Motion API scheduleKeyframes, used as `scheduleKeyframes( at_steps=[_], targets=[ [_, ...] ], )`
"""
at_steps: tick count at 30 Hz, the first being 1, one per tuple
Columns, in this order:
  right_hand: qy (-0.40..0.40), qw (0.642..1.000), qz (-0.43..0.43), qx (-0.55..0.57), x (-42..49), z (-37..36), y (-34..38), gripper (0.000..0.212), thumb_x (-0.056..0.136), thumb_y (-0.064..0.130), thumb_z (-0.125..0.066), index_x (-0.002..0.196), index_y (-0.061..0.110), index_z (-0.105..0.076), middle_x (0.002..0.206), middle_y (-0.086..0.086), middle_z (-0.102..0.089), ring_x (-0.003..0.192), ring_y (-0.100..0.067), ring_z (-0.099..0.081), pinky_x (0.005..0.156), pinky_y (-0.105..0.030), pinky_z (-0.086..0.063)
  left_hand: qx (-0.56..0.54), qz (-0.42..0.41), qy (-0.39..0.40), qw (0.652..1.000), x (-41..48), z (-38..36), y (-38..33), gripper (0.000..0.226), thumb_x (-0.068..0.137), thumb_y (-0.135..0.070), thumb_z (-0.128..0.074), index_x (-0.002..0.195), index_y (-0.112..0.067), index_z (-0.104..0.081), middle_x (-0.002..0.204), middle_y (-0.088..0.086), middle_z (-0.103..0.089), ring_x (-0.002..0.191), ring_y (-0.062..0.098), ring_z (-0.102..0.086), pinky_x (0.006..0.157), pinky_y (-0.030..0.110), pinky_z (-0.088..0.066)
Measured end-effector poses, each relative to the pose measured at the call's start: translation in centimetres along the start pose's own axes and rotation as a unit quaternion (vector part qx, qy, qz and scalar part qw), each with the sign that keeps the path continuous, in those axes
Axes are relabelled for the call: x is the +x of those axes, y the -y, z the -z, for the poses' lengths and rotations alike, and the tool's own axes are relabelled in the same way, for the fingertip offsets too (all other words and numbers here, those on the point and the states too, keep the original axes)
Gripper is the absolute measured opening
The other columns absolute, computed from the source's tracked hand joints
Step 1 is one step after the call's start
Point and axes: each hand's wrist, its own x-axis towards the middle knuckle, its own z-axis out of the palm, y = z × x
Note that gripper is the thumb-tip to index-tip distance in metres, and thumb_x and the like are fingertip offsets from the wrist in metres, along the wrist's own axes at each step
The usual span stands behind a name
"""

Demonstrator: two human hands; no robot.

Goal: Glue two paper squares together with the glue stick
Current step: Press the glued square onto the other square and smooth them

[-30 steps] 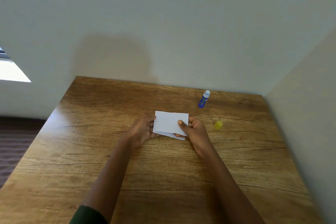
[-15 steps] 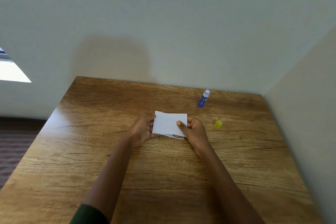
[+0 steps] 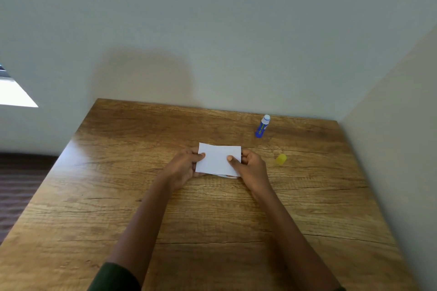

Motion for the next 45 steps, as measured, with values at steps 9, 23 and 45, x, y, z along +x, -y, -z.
scheduleKeyframes(
  at_steps=[9,23,45],
  targets=[
    [-0.043,0.998,0.004,0.052,0.0,1.8,-0.6,0.021,0.077,0.021,-0.075,0.097,0.018,-0.068,0.092,0.000,-0.071,0.089,-0.011,-0.066,0.075,-0.024,-0.055,-0.038,-0.020,0.037,0.998,-0.1,0.7,0.4,0.026,0.097,-0.007,-0.042,0.121,-0.004,-0.050,0.107,0.008,-0.064,0.098,0.019,-0.061,0.070,0.029,-0.058],
    [0.026,0.985,-0.034,0.166,-0.6,1.5,-0.1,0.063,0.074,0.006,-0.077,0.125,0.021,-0.043,0.091,-0.016,-0.073,0.077,-0.025,-0.073,0.077,-0.040,-0.060,-0.069,-0.025,0.022,0.997,-0.3,0.5,0.4,0.026,0.096,-0.008,-0.044,0.122,-0.003,-0.048,0.117,0.012,-0.060,0.104,0.023,-0.060,0.072,0.035,-0.059],
    [-0.037,0.982,0.012,0.186,-0.9,3.2,0.2,0.054,0.077,0.003,-0.073,0.121,0.020,-0.047,0.096,-0.017,-0.072,0.089,-0.022,-0.071,0.065,-0.028,-0.059,0.039,-0.155,-0.126,0.979,-0.9,-1.6,1.0,0.036,0.097,-0.037,-0.040,0.083,-0.009,-0.058,0.036,-0.005,-0.044,0.031,0.008,-0.046,0.036,0.018,-0.037]
  ],
)
